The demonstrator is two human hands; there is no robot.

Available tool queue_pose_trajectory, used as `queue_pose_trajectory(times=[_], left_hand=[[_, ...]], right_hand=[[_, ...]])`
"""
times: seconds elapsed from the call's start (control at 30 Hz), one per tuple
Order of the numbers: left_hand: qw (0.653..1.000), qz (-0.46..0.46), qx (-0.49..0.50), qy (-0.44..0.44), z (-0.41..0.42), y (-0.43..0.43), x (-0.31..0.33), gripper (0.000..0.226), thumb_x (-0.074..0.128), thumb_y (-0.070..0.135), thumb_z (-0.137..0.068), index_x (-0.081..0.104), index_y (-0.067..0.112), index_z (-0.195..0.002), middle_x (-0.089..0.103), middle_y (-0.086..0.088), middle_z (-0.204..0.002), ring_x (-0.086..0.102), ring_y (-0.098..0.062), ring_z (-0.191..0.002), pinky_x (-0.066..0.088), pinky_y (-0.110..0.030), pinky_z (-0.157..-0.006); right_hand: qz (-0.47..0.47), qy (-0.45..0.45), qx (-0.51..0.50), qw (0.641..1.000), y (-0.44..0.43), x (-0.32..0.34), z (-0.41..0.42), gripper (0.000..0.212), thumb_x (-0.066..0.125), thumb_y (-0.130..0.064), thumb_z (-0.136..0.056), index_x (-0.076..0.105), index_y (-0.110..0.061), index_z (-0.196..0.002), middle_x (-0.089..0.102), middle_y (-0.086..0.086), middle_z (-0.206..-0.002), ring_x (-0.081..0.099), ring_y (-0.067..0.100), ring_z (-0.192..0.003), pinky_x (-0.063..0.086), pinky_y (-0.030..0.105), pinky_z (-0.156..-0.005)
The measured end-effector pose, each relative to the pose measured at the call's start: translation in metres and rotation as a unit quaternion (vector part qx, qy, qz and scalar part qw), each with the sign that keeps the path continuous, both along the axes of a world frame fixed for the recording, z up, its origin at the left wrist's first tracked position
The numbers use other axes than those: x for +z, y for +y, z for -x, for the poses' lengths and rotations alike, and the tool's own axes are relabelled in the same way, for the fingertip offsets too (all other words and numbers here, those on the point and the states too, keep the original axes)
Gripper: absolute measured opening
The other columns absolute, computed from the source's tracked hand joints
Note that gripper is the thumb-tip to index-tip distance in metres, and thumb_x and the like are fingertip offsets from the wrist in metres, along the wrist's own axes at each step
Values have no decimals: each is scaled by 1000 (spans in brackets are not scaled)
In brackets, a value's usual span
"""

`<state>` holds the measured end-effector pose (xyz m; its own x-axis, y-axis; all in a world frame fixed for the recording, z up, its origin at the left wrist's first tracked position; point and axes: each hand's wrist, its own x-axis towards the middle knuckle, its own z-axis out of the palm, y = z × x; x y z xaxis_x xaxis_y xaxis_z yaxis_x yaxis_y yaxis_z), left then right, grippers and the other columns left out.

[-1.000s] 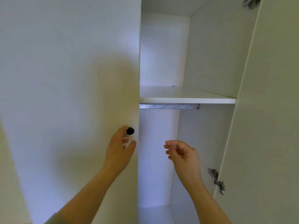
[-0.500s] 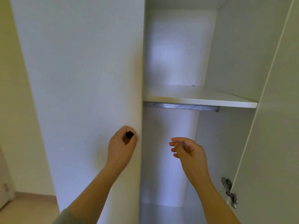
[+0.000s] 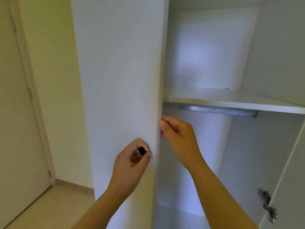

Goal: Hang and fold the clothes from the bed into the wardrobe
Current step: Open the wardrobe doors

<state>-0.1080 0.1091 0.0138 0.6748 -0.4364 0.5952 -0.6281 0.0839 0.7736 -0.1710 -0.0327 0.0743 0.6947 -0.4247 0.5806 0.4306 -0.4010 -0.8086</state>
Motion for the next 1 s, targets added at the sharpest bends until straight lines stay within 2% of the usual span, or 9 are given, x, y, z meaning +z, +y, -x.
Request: queue_pose_trajectory(times=[0.2, 0.33, 0.4, 0.5, 0.6, 0.67, 0.77, 0.87, 1.0], left_hand=[[999, -14, -23, 38, 8, 38, 0, 6, 62, 19, -90, 60, 19, -95, 57, -2, -80, 51, -30, -75, 43, -28, -67], [997, -12, -5, 82, 13, 67, 1, 33, 65, 40, -78, 59, 33, -110, 59, 7, -89, 61, -15, -79, 51, -26, -72], [994, -6, 39, 104, 11, 83, -1, 42, 64, 51, -69, 57, 42, -110, 62, 9, -95, 64, -15, -82, 56, -34, -76], [989, 11, 97, 107, 8, 106, -2, 36, 59, 51, -66, 59, 44, -100, 65, 9, -92, 65, -20, -82, 55, -52, -78], [985, 23, 135, 105, 10, 126, -5, 32, 58, 48, -67, 61, 43, -98, 66, 9, -91, 65, -22, -84, 59, -45, -71], [983, 30, 148, 107, 13, 142, -7, 26, 60, 41, -72, 62, 41, -98, 66, 8, -90, 65, -24, -87, 59, -40, -69], [974, 39, 193, 108, 19, 175, -7, 21, 58, 32, -81, 62, 37, -101, 67, 7, -91, 66, -23, -85, 54, -48, -83], [958, 47, 263, 106, 26, 213, -7, 21, 59, 36, -81, 62, 37, -102, 68, 6, -93, 67, -21, -85, 54, -51, -86], [936, 32, 335, 101, 38, 258, -6, 24, 58, 40, -80, 61, 37, -104, 69, 9, -95, 67, -17, -89, 55, -50, -84]], right_hand=[[13, -24, 42, 999, 20, -2, -2, 19, 65, -13, -91, 73, -5, -105, 75, 6, -95, 71, 20, -86, 60, 31, -75], [8, -30, 81, 996, 34, -1, -5, 10, 68, -11, -87, 73, -6, -95, 75, 9, -89, 71, 22, -81, 59, 27, -69], [16, -29, 100, 994, 39, 2, -4, 4, 68, -10, -87, 70, -11, -90, 74, 9, -88, 71, 23, -79, 59, 29, -69], [81, -29, 106, 991, 49, 5, -2, 9, 71, -13, -87, 63, -16, -83, 72, 5, -82, 70, 22, -76, 61, 41, -70], [154, -30, 112, 981, 75, 8, -4, 17, 70, -26, -85, 56, -20, -79, 66, -3, -74, 68, 13, -69, 58, 49, -68], [180, -46, 132, 974, 100, 9, -11, 19, 69, -30, -84, 53, -21, -79, 64, -1, -74, 67, 15, -68, 55, 45, -66], [197, -78, 154, 965, 141, 6, -26, 22, 72, -30, -85, 53, -21, -79, 61, -3, -73, 63, 18, -69, 53, 33, -64], [186, -112, 167, 962, 179, 1, -43, 23, 74, -27, -85, 54, -20, -77, 57, -8, -69, 56, 14, -66, 45, 20, -59], [178, -131, 182, 958, 225, -1, -68, 25, 73, -30, -84, 51, -23, -74, 56, -9, -67, 54, 12, -61, 46, 25, -55]])
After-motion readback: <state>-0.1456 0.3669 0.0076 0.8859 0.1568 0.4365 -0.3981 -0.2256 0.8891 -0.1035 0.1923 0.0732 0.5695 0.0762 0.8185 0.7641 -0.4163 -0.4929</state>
